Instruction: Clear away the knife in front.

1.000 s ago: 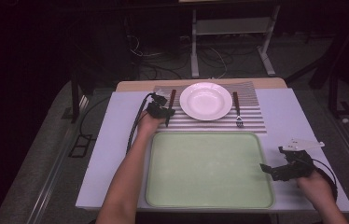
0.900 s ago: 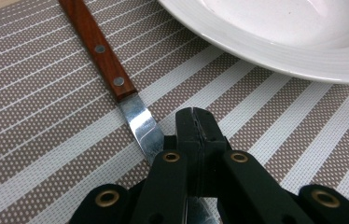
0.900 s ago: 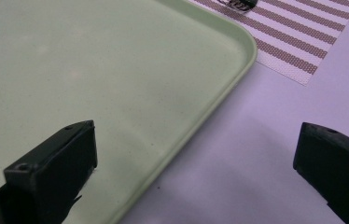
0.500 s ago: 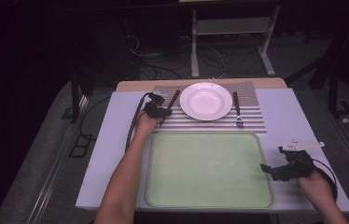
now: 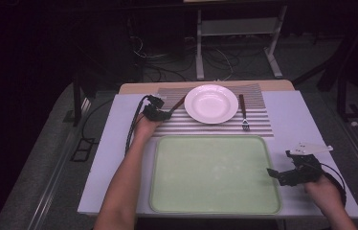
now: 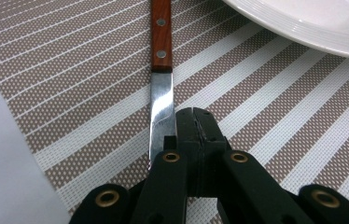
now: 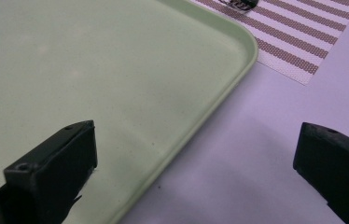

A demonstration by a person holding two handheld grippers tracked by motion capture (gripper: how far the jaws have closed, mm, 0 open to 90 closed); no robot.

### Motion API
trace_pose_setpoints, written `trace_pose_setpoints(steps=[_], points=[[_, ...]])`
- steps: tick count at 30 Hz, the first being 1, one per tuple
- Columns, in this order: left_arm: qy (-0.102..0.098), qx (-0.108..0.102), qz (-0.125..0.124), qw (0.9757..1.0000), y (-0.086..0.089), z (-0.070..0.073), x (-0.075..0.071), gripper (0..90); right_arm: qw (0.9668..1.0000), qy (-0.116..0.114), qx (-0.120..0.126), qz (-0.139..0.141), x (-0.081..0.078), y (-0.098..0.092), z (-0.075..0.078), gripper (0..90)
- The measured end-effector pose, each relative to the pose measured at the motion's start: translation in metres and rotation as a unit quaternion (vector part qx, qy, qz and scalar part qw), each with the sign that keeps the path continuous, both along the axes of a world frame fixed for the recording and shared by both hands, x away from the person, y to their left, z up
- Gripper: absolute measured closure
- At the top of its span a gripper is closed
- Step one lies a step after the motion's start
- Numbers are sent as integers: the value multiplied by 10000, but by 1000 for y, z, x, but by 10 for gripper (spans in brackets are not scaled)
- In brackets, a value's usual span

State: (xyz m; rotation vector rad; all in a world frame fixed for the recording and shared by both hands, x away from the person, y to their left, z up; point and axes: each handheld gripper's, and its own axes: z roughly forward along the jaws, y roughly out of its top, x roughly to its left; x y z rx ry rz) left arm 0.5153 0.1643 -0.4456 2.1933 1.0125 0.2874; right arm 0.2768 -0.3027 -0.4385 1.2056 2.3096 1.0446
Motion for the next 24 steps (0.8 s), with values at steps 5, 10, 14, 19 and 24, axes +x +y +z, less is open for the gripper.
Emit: trace_pose_setpoints(steps=[5, 10, 14, 19, 24], points=[[-2, -9, 59, 10000, 7, 0, 0, 898, 10000, 0, 3, -2, 0, 0, 0, 0], [-12, 5, 51, 10000, 6, 0, -1, 897, 10000, 4, 3, -1, 0, 1, 0, 0], [-135, -70, 31, 9999, 2, 4, 1, 869, 10000, 1, 5, -5, 0, 1, 0, 0], [-212, -88, 55, 9997, -4, 10, 8, 793, 10000, -3, -3, 11, 0, 1, 0, 0], [-282, -52, 123, 9995, -7, 12, 16, 709, 10000, -15, 9, 7, 0, 0, 0, 0]])
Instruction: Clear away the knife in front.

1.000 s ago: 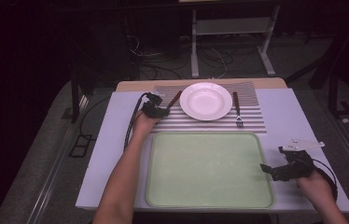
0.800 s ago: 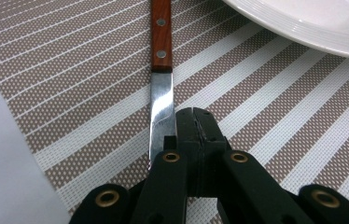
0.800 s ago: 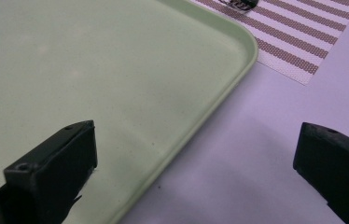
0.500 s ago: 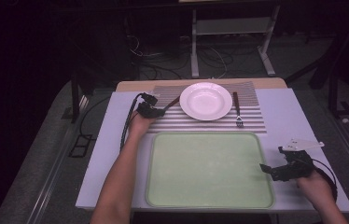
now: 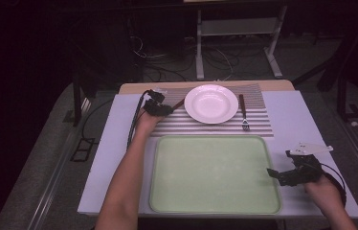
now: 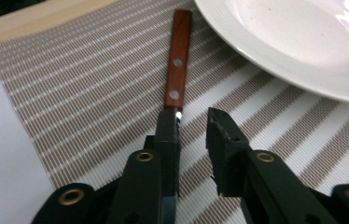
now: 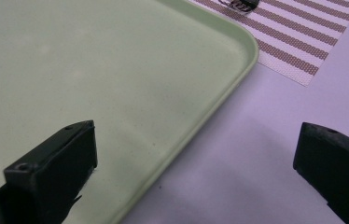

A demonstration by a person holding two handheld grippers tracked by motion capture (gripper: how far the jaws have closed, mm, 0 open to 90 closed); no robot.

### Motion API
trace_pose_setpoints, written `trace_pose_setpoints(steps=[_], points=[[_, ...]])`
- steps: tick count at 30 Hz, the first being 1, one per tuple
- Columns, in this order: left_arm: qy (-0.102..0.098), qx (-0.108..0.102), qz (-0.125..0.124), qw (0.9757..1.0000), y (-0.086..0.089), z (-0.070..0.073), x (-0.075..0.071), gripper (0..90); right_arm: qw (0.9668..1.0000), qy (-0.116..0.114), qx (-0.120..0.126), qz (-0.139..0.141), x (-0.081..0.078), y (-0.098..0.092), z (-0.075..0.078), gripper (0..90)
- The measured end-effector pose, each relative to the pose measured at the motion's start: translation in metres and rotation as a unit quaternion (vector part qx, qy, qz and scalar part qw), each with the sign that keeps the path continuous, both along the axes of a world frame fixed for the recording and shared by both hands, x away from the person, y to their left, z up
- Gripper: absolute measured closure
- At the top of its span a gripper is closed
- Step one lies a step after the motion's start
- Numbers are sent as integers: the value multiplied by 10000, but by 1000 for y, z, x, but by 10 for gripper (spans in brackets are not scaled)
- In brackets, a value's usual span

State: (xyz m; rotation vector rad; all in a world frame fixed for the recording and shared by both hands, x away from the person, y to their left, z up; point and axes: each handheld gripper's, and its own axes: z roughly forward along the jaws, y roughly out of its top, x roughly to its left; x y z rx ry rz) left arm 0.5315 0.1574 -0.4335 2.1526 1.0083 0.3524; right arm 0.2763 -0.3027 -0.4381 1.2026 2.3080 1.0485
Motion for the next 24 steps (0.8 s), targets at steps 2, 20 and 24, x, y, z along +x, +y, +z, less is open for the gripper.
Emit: trace_pose_setpoints(steps=[2, 20, 24], points=[[-5, 24, 8, 10000, -1, 1, 5, 685, 10000, 2, 3, -1, 0, 0, 0, 0], [99, 270, 3, 9996, -19, -6, 27, 712, 10000, -14, 43, -6, 1, -3, 0, 0], [174, 326, -6, 9993, -19, -10, 28, 722, 10000, -19, 46, -3, 1, -3, 0, 0]])
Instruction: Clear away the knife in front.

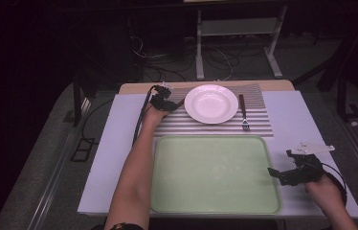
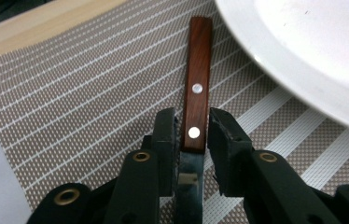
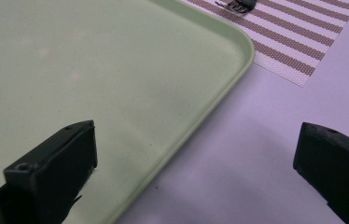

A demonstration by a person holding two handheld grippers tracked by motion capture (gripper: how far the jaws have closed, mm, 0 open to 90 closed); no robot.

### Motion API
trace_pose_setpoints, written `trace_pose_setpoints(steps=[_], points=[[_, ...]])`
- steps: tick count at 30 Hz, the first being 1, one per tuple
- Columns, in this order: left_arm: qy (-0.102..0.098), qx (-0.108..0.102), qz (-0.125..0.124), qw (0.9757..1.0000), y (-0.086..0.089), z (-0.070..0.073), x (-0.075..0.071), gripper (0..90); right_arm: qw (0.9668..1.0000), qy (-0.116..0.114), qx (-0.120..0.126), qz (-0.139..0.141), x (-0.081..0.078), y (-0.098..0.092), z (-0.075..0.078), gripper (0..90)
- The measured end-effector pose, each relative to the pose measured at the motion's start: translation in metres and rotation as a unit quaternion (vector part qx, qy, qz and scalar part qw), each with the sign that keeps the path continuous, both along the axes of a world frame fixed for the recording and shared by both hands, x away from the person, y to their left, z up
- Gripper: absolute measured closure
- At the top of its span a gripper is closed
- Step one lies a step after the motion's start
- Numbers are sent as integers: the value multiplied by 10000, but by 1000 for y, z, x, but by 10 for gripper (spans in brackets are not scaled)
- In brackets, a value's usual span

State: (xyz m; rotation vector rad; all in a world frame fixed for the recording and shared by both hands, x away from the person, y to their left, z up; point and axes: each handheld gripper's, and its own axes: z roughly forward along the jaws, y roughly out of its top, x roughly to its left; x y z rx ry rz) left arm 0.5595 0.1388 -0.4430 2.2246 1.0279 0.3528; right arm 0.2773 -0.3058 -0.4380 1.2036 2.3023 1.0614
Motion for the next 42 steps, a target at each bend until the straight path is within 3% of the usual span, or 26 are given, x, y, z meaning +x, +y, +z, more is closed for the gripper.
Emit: trace_pose_setpoints(steps=[20, 27, 35, 42], points=[[12, -28, 19, 10000, 0, -1, 0, 775, 10000, -2, 14, -1, 0, 0, 0, 0], [120, -64, 108, 9998, 2, 0, 0, 777, 10000, -6, 22, -4, 0, 0, 0, 0], [84, -53, 142, 9998, 11, 15, -6, 775, 10000, -6, 16, 3, 0, 0, 0, 0], [127, -226, 133, 9996, 26, 23, -20, 774, 10000, -4, 14, 18, 0, 2, 0, 0]])
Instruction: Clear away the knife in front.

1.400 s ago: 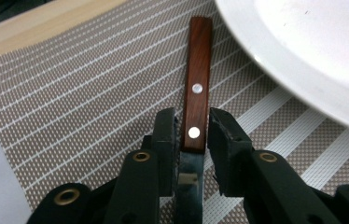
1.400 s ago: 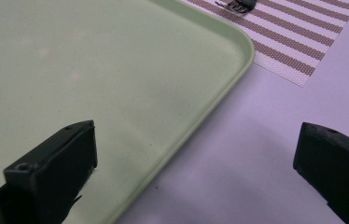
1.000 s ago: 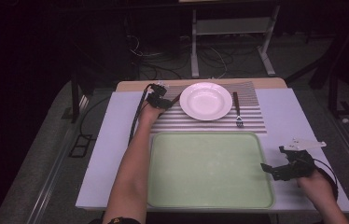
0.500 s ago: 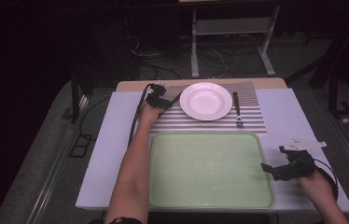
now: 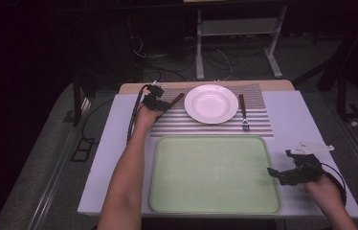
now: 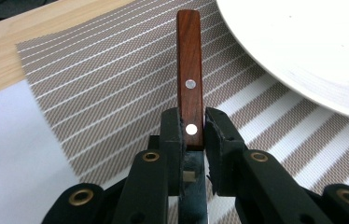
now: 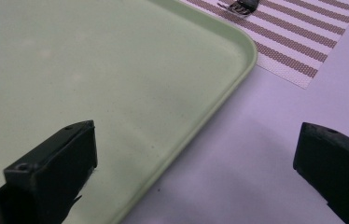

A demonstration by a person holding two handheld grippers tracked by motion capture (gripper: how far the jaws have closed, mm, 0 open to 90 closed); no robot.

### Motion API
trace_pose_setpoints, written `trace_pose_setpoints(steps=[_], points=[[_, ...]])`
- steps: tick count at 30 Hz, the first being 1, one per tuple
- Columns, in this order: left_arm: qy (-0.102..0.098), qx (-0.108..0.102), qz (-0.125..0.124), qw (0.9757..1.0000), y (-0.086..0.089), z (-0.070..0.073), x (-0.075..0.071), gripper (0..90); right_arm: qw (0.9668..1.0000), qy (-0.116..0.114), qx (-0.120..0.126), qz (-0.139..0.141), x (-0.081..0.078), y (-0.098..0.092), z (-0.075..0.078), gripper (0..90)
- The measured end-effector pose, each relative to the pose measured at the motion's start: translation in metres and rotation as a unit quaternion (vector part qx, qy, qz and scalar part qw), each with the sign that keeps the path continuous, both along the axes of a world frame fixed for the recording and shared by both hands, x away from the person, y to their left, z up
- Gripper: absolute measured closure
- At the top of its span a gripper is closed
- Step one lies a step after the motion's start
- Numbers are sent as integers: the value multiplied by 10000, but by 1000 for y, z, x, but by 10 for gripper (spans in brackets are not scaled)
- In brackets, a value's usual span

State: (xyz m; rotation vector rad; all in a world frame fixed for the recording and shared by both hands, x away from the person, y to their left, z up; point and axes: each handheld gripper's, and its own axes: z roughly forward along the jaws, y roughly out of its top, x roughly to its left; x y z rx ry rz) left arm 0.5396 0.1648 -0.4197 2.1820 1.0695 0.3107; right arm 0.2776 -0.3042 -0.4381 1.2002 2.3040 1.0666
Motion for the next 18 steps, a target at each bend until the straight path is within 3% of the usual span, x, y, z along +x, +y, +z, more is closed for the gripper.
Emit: trace_pose_setpoints(steps=[11, 18], points=[[52, -319, -106, 9994, 8, 14, -41, 773, 9999, -6, 70, 95, -1, 1, 0, 0], [-1, -300, -187, 9994, 5, 23, -66, 773, 9998, -21, 106, 151, -2, 3, 1, 0]])
